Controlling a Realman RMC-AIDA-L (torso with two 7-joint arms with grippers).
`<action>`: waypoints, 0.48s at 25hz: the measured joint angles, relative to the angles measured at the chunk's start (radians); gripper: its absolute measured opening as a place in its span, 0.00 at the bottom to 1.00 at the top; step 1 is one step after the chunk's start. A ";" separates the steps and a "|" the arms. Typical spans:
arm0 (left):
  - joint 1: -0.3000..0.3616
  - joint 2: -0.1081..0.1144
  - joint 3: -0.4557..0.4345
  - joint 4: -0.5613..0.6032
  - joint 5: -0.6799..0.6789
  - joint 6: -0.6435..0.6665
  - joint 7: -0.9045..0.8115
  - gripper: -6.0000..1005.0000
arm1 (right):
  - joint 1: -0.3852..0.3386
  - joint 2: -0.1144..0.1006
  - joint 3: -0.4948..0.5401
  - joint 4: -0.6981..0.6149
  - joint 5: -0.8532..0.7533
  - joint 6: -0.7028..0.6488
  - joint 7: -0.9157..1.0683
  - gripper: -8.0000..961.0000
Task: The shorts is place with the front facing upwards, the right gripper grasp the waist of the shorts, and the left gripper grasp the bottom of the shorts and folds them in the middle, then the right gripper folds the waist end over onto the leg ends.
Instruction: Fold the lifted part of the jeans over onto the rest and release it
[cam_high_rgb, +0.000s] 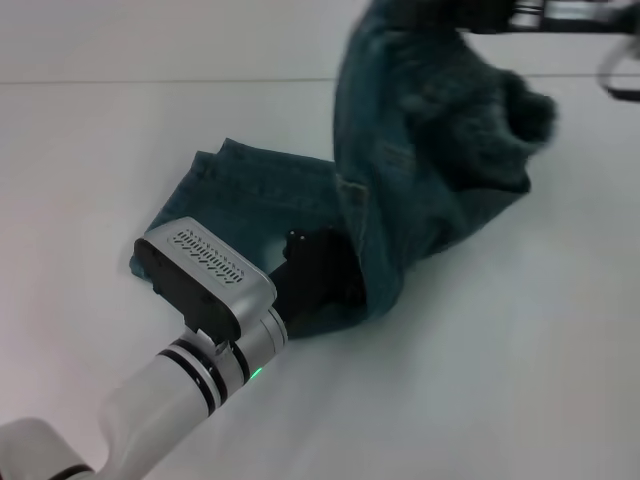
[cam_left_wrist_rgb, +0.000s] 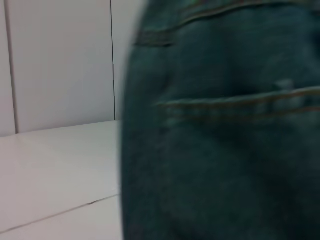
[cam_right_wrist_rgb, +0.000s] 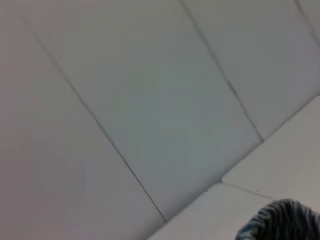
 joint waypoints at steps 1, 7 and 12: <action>0.003 0.000 0.000 -0.002 0.000 0.001 0.000 0.01 | 0.022 0.003 -0.036 0.003 -0.004 0.043 0.000 0.16; 0.019 0.000 0.000 -0.008 0.000 0.015 0.000 0.01 | 0.162 0.046 -0.185 0.086 -0.099 0.258 -0.025 0.17; 0.024 0.000 0.002 -0.008 0.002 0.028 0.000 0.01 | 0.250 0.076 -0.261 0.208 -0.114 0.374 -0.096 0.18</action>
